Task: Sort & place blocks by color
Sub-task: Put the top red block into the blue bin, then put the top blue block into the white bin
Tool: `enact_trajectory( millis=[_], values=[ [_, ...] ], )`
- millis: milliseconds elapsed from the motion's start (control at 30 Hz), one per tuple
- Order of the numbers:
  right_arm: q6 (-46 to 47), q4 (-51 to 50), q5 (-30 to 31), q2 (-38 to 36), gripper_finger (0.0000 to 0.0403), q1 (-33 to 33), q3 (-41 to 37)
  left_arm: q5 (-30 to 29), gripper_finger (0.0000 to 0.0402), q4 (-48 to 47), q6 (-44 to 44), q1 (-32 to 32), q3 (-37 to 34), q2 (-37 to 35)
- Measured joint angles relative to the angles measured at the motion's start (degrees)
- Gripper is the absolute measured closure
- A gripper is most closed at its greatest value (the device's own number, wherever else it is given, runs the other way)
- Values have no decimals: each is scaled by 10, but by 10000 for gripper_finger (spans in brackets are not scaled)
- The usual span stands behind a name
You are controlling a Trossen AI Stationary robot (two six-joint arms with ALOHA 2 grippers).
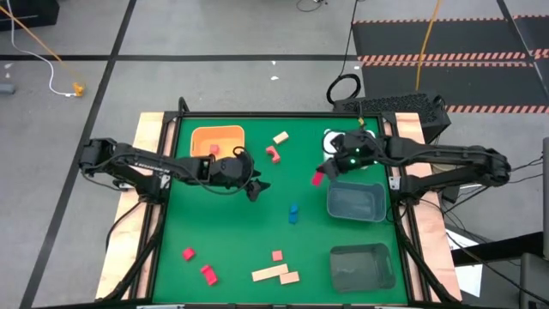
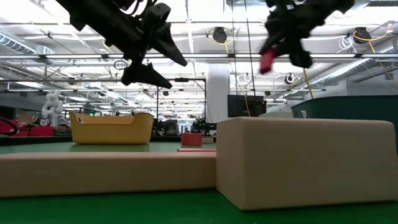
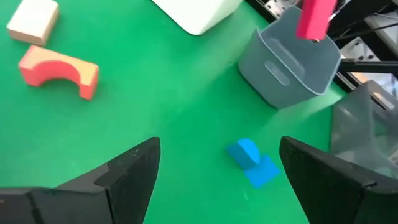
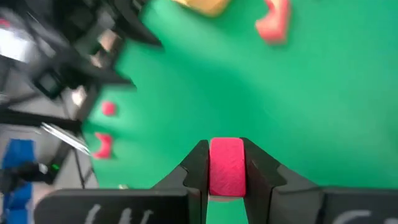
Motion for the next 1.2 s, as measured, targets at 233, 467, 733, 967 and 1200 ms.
enact_trajectory(
  millis=[233, 467, 733, 967, 1200],
  values=[
    [44, -156, 1, -14, 358, 28, 0, 0, 71, 0, 39, 40, 0, 0],
    [88, -207, 0, -14, 354, 35, 0, 0, 71, 0, 85, 94, 0, 0],
    [164, -339, 17, -9, 354, 35, 0, 0, 71, 1, 157, 167, 0, 0],
    [218, -365, 32, -7, 312, 35, 0, 16, 71, 59, 196, 225, 0, 1],
    [219, -367, 30, -6, 235, 35, 0, 21, 71, 86, 221, 254, 0, 1]
  ],
)
